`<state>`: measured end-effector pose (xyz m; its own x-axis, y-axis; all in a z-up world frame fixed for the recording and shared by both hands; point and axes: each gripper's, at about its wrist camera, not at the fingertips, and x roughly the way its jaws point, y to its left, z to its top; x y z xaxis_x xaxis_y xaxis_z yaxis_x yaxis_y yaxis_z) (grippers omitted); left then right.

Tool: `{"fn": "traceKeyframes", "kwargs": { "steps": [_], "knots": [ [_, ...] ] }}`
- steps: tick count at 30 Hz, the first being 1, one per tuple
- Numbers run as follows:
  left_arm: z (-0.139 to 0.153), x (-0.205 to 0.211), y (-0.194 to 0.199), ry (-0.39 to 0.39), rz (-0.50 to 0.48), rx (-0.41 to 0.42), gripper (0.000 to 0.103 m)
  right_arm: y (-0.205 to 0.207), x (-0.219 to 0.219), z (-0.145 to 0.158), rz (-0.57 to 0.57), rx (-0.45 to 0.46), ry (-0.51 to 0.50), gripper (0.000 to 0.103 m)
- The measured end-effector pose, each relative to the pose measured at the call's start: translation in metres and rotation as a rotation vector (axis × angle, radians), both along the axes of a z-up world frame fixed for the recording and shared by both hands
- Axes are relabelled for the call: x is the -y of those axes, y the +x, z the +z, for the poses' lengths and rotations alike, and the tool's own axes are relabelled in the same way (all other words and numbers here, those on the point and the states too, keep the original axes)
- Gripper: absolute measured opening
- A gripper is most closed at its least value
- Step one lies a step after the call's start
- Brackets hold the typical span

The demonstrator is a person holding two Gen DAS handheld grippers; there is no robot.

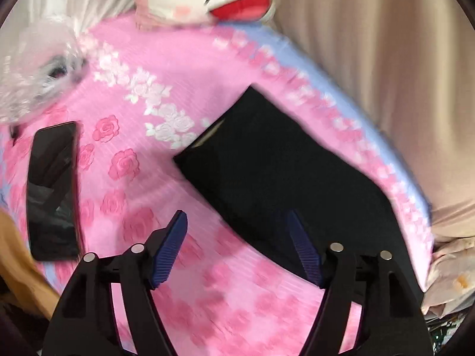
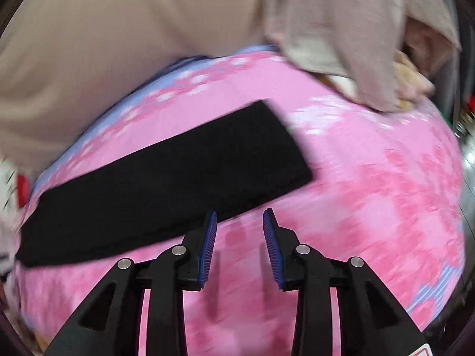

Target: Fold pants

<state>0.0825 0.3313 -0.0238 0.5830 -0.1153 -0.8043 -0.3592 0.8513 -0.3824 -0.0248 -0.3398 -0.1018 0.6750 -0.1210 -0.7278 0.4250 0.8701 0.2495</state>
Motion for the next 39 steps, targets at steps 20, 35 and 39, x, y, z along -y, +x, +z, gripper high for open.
{"fn": "traceKeyframes", "kwargs": {
  "steps": [20,35,39],
  "knots": [
    [-0.083,0.180,0.034,-0.427,-0.393,-0.099,0.073,0.151,-0.238,-0.057,0.527,-0.010,0.573,0.033],
    [-0.072,0.175,0.014,-0.193,-0.416,-0.020,0.005,0.115,-0.244,-0.029,0.530,0.051,0.254,0.002],
    [-0.088,0.172,0.003,-0.191,-0.400,-0.097,0.005,0.107,-0.229,-0.047,0.488,0.011,0.310,0.009]
  ]
}}
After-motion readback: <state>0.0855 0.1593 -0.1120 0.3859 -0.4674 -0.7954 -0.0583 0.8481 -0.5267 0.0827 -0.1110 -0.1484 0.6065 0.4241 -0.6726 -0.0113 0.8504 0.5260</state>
